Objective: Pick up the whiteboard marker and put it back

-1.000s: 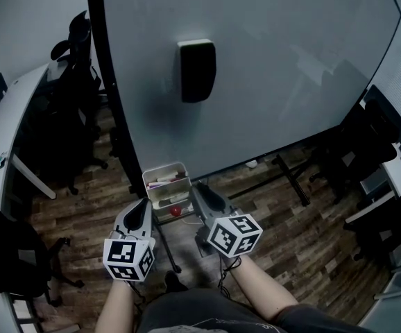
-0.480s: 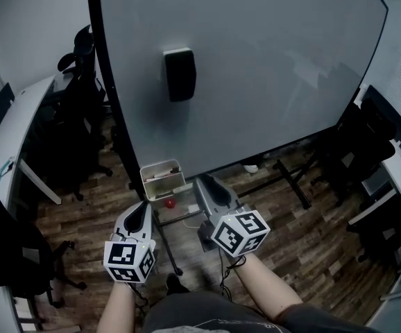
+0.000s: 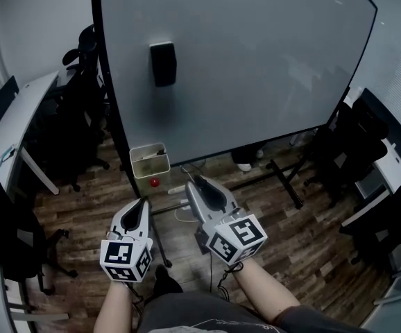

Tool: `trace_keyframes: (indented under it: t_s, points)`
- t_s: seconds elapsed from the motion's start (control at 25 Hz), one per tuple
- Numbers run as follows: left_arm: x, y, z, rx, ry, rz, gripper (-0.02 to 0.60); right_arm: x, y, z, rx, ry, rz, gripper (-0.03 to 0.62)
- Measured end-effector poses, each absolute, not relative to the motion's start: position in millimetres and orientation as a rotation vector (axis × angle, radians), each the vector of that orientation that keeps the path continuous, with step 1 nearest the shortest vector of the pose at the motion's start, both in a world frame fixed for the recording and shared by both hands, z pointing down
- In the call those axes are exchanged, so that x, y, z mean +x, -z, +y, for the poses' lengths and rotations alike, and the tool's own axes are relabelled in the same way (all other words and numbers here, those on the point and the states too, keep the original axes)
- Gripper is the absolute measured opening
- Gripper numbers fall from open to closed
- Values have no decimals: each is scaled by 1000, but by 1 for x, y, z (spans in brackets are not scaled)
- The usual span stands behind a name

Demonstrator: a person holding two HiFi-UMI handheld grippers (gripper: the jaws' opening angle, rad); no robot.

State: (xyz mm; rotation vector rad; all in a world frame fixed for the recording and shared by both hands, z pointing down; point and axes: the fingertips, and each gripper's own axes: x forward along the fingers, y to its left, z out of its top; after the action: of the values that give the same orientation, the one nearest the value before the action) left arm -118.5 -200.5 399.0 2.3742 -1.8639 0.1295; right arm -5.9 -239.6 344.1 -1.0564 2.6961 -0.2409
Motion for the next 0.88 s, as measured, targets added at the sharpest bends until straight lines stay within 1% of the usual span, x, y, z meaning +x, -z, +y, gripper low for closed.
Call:
trace_keyframes:
  t_s: [0.28,0.56,0.88]
  points:
    - [-97,-400,-161,2344,-138,-1892,15,16,-359,-200,-1033,232,2746,86]
    - [-83,-407,-152,2351,-142,-1865,15,26,-379,-184,-1066,240,2783,86]
    - [-93,-414,-135,2367,-134,-1806,15,16,-399,-164,-1155,289,2799,86]
